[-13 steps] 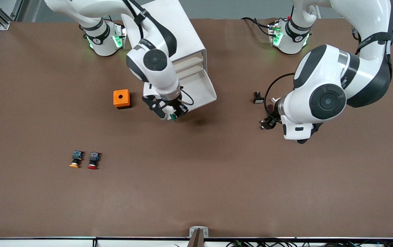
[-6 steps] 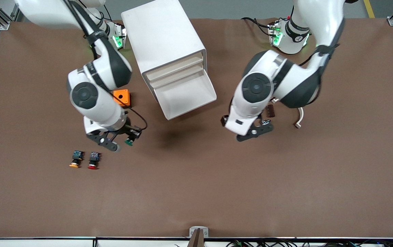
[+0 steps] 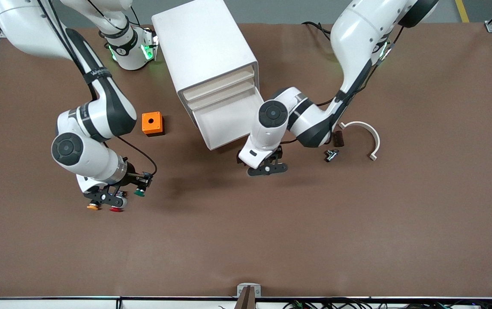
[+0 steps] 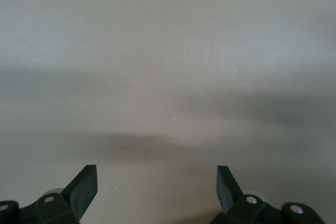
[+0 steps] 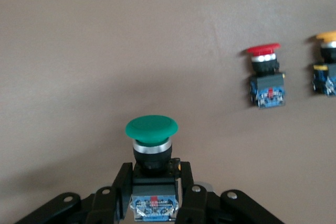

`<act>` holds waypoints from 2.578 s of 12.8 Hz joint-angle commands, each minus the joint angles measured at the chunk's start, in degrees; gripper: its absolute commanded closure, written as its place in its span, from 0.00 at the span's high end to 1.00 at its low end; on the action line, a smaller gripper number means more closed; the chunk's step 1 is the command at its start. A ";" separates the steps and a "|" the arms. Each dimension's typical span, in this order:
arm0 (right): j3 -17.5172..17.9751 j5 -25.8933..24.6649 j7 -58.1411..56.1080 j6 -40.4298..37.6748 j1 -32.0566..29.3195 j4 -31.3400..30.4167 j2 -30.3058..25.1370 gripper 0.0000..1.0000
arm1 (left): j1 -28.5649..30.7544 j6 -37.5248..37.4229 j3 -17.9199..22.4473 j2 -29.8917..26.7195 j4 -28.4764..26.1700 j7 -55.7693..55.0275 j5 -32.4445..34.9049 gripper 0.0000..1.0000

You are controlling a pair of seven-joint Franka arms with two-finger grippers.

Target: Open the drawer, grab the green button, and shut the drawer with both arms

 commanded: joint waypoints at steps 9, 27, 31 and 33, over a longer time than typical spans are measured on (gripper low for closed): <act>-0.75 -4.18 -6.28 8.26 -4.02 1.75 10.34 0.02 | -6.64 -6.71 -1.31 1.42 1.18 -7.82 1.00 1.00; -0.14 -4.09 -9.70 1.77 -5.78 9.22 0.88 1.00 | -8.15 -10.50 -7.21 0.11 1.45 -26.38 -5.25 1.00; -0.14 -4.18 -10.32 -6.56 -4.99 8.78 -8.52 1.00 | 1.42 -15.06 -7.03 -8.41 1.45 -25.77 -0.08 1.00; -0.23 -4.18 -10.15 -9.92 -4.47 8.96 -12.22 1.00 | 5.46 -19.18 -7.03 -12.45 1.45 -23.67 3.01 1.00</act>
